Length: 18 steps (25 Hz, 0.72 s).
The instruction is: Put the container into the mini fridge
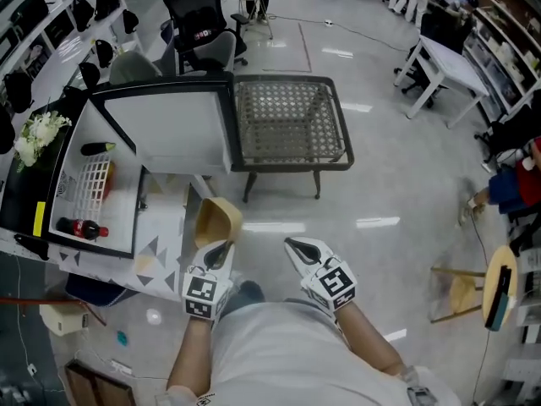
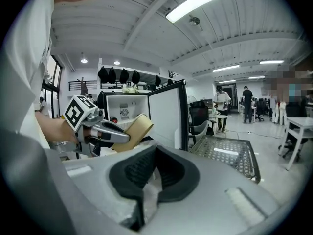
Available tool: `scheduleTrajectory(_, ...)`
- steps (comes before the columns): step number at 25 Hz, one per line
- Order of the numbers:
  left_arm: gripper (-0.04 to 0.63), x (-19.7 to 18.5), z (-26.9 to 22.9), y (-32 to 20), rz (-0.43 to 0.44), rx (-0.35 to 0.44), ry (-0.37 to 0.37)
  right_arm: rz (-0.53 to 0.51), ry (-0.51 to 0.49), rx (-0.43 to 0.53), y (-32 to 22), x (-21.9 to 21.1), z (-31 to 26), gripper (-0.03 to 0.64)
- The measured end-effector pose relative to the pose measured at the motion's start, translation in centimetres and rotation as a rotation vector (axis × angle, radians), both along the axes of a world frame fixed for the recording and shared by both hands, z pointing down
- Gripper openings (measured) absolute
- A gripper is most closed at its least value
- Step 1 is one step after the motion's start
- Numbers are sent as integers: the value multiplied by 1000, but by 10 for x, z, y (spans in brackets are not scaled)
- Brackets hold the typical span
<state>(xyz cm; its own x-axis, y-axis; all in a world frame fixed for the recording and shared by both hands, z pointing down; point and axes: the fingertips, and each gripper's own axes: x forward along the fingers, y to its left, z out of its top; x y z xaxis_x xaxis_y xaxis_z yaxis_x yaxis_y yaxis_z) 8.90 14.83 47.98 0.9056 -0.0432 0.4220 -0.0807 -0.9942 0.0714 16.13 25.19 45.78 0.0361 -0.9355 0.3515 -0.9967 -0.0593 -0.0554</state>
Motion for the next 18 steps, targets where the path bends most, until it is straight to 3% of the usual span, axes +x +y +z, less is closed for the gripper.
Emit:
scheduleTrajectory(10,17,-7,20,-110,-59,-31,10,-122,29,-18,-143,-2,4,3)
scheduleTrajectory(18,17,-37,32,-172,-164,-27,17,-246,32,-3,-226,-30,11,3)
